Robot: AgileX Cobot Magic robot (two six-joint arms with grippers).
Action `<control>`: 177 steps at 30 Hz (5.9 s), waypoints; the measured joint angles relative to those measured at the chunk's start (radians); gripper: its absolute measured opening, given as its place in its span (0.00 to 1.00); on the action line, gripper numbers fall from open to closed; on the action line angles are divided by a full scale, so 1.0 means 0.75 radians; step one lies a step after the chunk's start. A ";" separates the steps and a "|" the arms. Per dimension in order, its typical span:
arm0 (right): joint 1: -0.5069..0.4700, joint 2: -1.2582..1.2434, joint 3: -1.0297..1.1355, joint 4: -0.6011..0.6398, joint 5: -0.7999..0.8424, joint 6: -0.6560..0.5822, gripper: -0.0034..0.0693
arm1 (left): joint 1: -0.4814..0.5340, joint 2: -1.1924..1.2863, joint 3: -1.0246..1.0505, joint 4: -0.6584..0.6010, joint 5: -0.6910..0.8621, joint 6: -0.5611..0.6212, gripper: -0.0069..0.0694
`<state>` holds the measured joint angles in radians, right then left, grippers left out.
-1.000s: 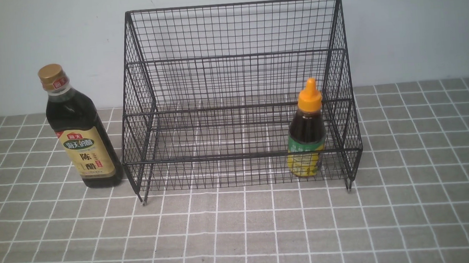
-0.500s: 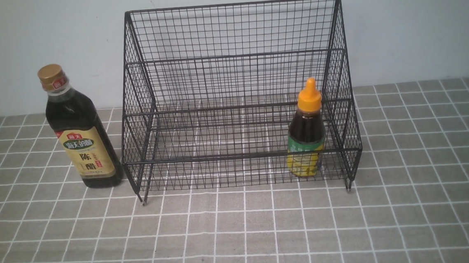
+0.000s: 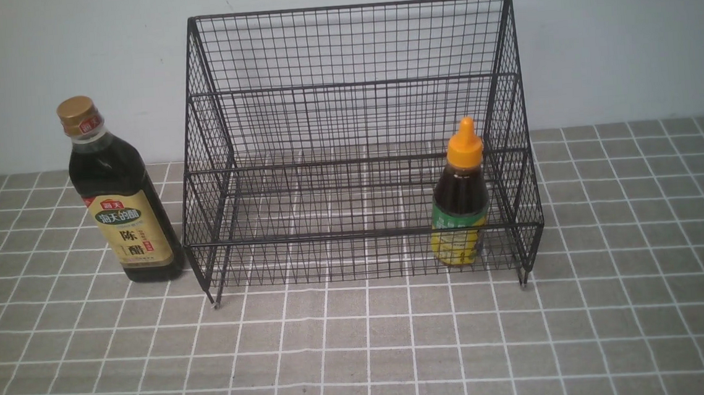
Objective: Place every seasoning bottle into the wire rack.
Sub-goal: Use the left arm to grab the condiment bottle closest to it, then use the left arm to put the condiment bottle back on the shelf
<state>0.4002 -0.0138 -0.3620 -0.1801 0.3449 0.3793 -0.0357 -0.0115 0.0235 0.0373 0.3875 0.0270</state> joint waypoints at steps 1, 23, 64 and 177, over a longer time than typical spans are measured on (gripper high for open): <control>0.000 0.000 0.000 0.000 0.004 0.000 0.03 | 0.000 0.000 0.000 0.000 0.000 0.000 0.08; -0.003 0.000 0.021 0.319 0.042 -0.568 0.03 | 0.000 0.000 0.000 0.000 0.000 0.000 0.08; -0.604 0.002 0.509 0.299 0.042 -0.565 0.03 | 0.000 0.000 0.000 0.000 0.000 0.000 0.08; -0.604 0.002 0.509 0.299 0.042 -0.544 0.03 | -0.333 1.962 -1.848 -0.071 -0.602 -0.127 0.49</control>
<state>-0.0526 -0.0125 0.0198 0.0443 0.3764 -0.0290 -0.2852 1.4600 -1.3624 -0.0162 -0.0641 -0.0682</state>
